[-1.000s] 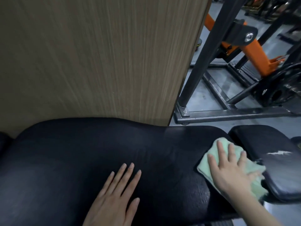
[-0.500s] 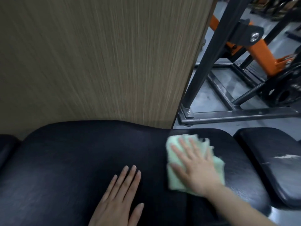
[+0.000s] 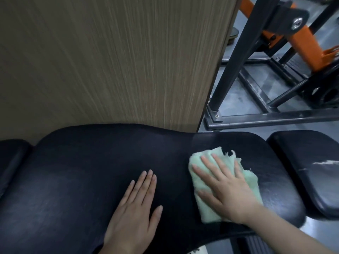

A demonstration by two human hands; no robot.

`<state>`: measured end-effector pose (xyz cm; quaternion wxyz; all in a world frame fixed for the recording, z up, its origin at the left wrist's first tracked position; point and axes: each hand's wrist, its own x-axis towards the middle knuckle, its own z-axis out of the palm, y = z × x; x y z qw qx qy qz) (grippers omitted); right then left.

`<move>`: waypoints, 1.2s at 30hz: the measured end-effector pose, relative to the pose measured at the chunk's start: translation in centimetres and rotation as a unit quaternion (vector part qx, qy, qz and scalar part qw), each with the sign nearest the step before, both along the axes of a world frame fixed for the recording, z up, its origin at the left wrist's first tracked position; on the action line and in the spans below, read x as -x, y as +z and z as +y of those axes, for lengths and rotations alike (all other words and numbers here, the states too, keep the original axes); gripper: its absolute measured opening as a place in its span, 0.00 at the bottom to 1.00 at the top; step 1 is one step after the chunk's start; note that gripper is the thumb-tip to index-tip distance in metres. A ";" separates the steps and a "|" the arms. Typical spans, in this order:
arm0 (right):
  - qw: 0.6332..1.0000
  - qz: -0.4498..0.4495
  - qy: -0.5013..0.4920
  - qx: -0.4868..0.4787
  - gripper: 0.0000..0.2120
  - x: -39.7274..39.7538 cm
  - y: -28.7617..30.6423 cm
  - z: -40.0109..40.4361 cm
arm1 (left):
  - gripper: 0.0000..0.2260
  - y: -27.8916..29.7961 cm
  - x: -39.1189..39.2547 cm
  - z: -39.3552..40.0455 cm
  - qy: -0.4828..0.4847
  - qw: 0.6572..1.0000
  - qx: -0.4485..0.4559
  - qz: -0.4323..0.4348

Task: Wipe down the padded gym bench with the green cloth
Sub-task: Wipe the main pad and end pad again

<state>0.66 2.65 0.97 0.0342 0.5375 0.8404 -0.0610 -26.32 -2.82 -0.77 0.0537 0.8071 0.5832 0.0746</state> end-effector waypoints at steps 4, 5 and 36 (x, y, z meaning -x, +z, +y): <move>0.991 -0.012 -0.130 0.016 0.30 -6.0 0.7 1.1 | 0.28 0.0 -0.2 0.0 0.009 1.000 0.001 0.012; 0.982 -0.016 -0.188 0.030 0.30 -6.3 0.7 2.2 | 0.27 0.1 -0.2 0.0 0.014 1.000 0.000 0.017; 0.984 0.043 -0.174 0.014 0.32 -11.3 0.9 2.3 | 0.29 0.5 -10.8 7.3 0.065 0.997 0.019 -0.031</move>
